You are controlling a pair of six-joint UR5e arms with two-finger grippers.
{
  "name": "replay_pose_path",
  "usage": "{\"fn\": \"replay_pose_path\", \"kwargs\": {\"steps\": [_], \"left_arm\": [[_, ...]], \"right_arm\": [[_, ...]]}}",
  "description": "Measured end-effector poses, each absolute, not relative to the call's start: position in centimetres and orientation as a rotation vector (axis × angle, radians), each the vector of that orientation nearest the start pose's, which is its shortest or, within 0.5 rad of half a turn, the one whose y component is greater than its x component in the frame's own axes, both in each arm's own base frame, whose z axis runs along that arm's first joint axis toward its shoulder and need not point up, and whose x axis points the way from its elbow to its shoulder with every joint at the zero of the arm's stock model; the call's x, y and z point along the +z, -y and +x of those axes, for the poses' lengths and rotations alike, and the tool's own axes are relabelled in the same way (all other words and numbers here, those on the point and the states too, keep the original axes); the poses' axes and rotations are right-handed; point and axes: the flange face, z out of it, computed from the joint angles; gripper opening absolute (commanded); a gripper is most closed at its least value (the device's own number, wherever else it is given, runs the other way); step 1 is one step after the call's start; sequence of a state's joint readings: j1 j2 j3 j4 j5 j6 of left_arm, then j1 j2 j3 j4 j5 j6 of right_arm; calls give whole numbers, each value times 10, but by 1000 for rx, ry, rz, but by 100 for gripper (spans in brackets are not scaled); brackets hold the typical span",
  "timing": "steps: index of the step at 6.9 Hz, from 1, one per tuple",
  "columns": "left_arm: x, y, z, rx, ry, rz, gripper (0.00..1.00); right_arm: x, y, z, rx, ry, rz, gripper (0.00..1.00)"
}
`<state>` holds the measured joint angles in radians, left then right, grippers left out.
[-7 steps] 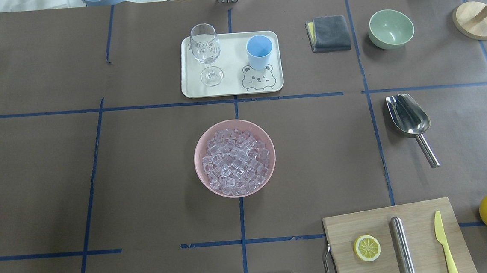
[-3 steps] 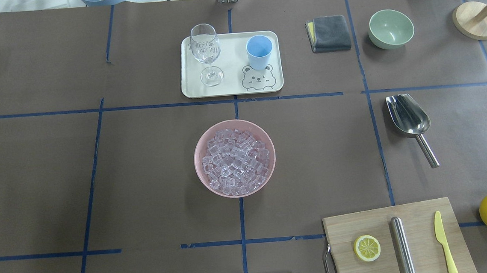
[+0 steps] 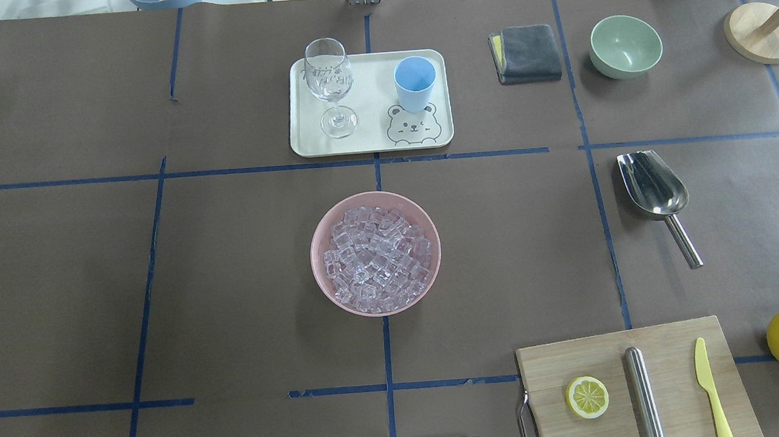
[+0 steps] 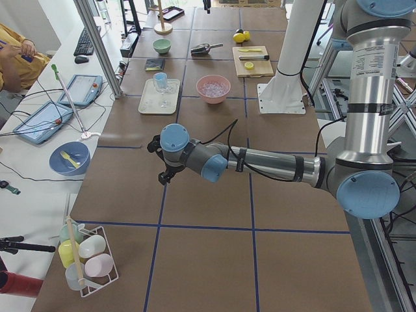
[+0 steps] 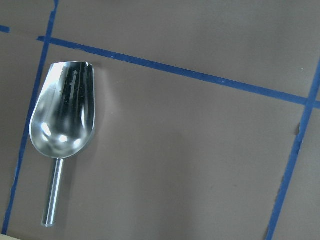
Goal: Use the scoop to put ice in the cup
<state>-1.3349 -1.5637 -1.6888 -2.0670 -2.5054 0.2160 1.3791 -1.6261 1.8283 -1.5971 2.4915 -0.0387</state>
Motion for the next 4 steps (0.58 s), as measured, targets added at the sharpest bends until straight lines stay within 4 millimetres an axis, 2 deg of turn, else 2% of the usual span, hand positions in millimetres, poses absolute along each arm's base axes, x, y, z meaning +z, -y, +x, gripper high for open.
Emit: {"fn": "replay_pose_path", "kwargs": {"steps": [2, 4], "left_arm": [[501, 485, 140, 932, -967, 765, 100], [448, 479, 219, 1123, -1023, 899, 100]], "right_arm": [[546, 472, -47, -324, 937, 108, 100], [545, 472, -54, -339, 939, 106, 100]]}}
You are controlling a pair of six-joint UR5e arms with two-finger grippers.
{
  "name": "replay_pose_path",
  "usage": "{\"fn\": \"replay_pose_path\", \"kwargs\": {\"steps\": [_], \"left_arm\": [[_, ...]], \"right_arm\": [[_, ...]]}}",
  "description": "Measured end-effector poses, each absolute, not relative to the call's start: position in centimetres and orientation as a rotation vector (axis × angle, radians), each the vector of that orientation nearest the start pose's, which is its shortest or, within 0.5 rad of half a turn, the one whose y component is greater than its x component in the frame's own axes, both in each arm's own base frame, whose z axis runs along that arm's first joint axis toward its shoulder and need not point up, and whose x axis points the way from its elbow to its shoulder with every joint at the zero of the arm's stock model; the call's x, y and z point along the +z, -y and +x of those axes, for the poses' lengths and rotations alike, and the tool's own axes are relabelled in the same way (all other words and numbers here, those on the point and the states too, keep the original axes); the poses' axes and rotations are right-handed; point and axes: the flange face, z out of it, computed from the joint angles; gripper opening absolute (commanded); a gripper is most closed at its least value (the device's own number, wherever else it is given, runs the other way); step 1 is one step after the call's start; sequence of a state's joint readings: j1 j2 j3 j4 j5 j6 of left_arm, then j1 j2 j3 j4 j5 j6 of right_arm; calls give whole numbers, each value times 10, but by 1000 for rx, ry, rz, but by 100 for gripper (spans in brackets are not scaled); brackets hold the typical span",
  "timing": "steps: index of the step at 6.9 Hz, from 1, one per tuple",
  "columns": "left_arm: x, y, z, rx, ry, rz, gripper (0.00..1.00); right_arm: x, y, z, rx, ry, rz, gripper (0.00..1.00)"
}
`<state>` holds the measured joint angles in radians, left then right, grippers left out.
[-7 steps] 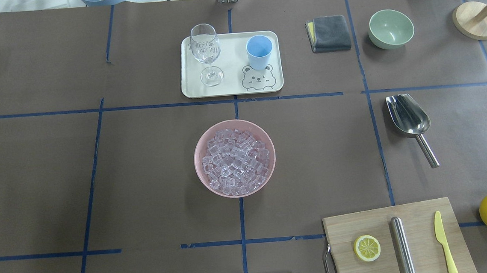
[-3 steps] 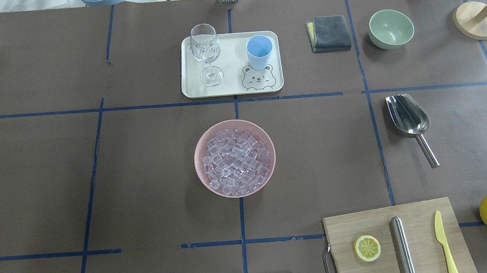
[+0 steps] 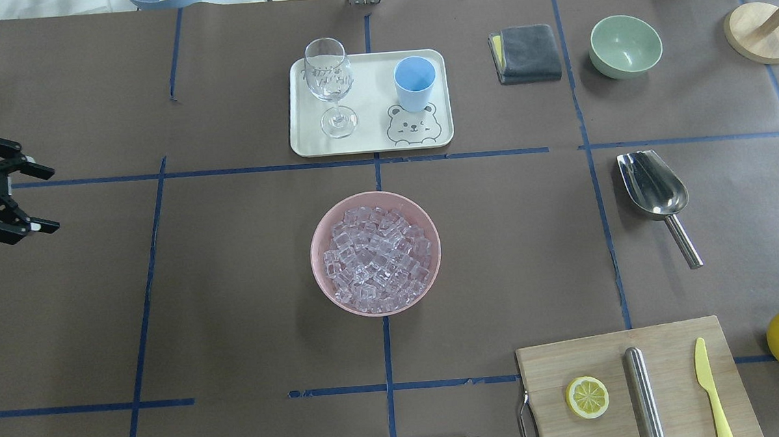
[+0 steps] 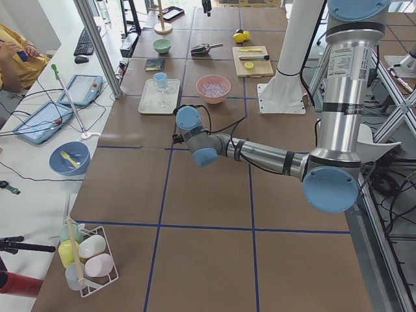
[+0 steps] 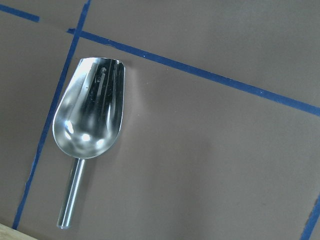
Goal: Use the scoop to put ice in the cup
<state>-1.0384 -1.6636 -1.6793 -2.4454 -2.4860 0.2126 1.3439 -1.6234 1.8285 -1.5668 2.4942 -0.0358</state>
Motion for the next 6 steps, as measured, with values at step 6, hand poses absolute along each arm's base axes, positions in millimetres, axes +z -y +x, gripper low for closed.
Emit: {"fn": "replay_pose_path", "kwargs": {"steps": [6], "left_arm": [[337, 426, 468, 1319, -1030, 1027, 100]], "right_arm": [[532, 469, -87, -289, 959, 100, 100]]}}
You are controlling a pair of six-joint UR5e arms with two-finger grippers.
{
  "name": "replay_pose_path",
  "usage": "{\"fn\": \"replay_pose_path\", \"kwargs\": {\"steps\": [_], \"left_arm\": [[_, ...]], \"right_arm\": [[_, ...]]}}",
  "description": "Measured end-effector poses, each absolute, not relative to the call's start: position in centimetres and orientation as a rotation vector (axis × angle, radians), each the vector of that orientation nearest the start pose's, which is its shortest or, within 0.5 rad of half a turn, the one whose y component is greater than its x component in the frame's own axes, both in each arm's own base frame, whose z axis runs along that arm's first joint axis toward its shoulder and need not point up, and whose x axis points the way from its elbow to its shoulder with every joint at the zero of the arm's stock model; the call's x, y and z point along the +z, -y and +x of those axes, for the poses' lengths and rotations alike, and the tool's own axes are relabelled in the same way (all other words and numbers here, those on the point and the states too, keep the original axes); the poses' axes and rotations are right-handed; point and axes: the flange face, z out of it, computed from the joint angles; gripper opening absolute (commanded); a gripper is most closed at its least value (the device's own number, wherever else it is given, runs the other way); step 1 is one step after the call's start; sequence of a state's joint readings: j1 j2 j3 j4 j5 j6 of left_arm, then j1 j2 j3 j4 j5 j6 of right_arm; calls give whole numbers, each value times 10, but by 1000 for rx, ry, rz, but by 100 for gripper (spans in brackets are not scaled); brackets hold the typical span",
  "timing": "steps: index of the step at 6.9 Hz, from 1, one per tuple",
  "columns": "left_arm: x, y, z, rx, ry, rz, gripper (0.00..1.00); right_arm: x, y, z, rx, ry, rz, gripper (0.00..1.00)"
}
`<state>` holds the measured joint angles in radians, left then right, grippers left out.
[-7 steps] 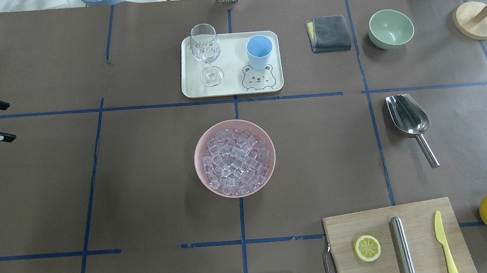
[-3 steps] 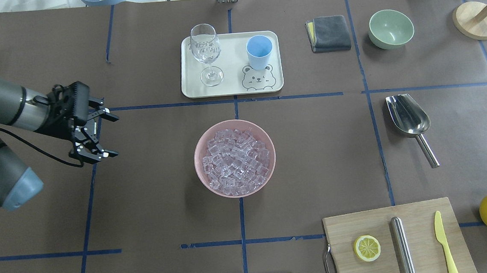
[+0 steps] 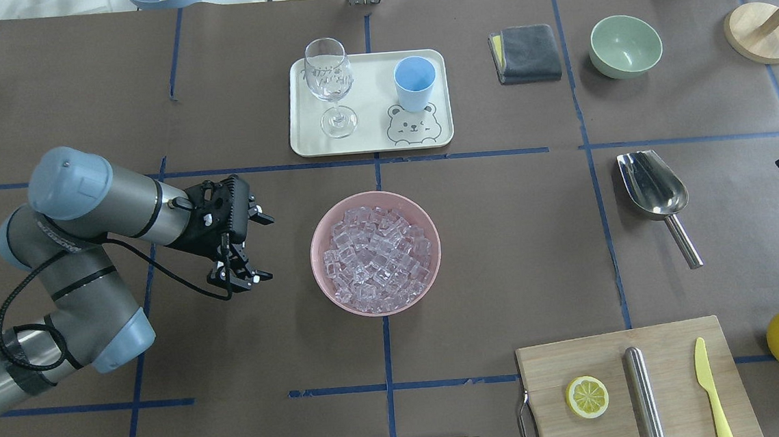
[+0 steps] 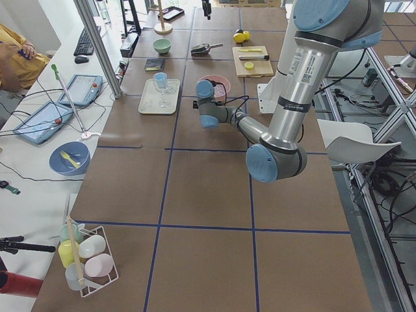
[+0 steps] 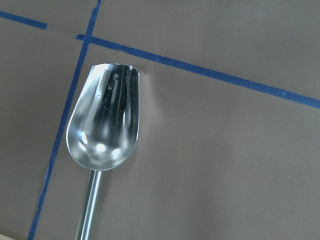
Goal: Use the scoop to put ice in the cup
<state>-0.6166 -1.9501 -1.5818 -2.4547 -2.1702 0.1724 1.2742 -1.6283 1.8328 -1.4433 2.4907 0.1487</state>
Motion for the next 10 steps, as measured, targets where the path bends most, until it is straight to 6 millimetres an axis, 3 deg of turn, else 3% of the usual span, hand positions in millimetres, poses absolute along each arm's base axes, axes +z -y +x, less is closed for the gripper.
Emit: {"fn": "replay_pose_path", "kwargs": {"steps": [2, 5, 6, 8, 10], "left_arm": [[331, 409, 490, 1282, -1067, 982, 100], [327, 405, 493, 1277, -1079, 979, 100], [326, 405, 493, 1277, -1081, 981, 100], [324, 404, 492, 1278, -1085, 984, 100], [322, 404, 491, 1279, -1086, 986, 100]], "right_arm": [[518, 455, -118, -239, 988, 118, 100], [487, 396, -183, -126, 902, 130, 100], [484, 379, -202, -53, 872, 138, 100], [499, 339, -221, 35, 854, 249, 100], [513, 321, -245, 50, 812, 354, 99]]}}
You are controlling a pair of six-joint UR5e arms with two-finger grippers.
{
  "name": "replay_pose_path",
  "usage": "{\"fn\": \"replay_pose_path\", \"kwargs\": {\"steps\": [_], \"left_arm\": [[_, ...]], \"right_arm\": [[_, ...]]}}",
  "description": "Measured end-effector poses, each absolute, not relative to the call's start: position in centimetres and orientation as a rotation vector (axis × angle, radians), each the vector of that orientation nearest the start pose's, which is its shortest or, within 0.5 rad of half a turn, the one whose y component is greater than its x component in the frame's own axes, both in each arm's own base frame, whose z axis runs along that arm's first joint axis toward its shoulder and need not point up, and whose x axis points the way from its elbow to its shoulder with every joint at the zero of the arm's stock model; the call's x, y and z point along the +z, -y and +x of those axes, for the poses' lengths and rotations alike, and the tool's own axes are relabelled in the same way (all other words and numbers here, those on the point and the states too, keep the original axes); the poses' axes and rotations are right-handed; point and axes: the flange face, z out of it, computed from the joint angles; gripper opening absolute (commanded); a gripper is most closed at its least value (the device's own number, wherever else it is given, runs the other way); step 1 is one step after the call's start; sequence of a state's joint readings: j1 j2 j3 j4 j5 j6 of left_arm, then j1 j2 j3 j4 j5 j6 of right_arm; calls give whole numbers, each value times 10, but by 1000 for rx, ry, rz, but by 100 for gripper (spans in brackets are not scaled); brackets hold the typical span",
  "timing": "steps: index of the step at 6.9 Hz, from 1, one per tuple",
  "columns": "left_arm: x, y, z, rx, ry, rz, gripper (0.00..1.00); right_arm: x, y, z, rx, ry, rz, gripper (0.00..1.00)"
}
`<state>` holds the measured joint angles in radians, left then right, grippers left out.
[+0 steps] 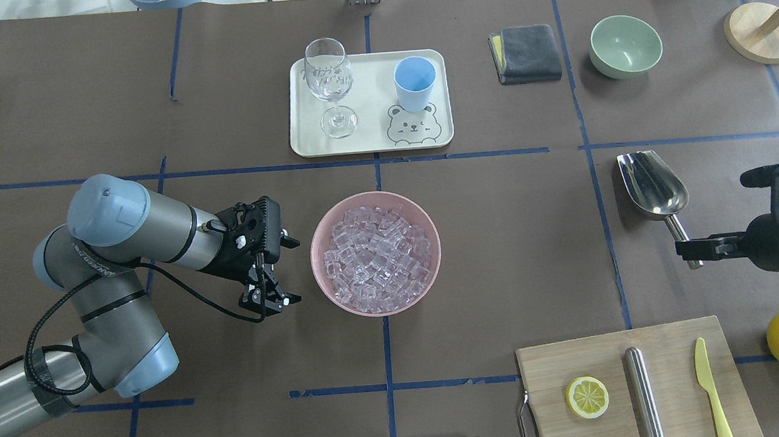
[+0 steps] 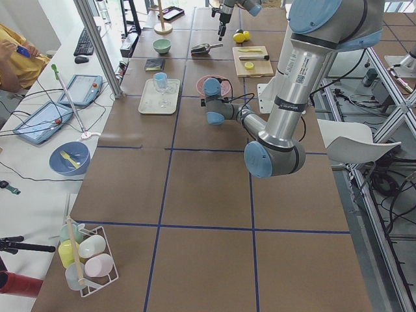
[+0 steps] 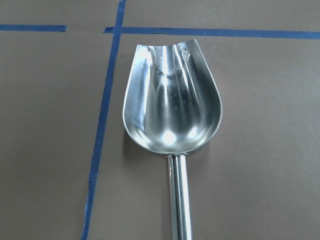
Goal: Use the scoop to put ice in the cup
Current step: 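Grasp the metal ice scoop handle with the right gripper and lift it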
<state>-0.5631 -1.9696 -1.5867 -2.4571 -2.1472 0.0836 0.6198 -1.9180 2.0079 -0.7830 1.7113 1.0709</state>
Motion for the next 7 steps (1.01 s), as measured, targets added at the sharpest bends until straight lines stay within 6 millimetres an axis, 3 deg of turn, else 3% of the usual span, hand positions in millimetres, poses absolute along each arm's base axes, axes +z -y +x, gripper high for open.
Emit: {"fn": "replay_pose_path", "kwargs": {"steps": [2, 5, 6, 7], "left_arm": [[323, 404, 491, 1276, -1084, 986, 100], [322, 404, 490, 1276, -1083, 989, 100], [321, 404, 490, 1276, -1084, 990, 100], [321, 404, 490, 1276, -1084, 992, 100]], "right_arm": [[545, 315, -261, 40, 823, 432, 99], [553, 319, -274, 38, 847, 474, 95], [557, 318, -277, 35, 842, 477, 87], [558, 318, -279, 32, 838, 479, 64]]}}
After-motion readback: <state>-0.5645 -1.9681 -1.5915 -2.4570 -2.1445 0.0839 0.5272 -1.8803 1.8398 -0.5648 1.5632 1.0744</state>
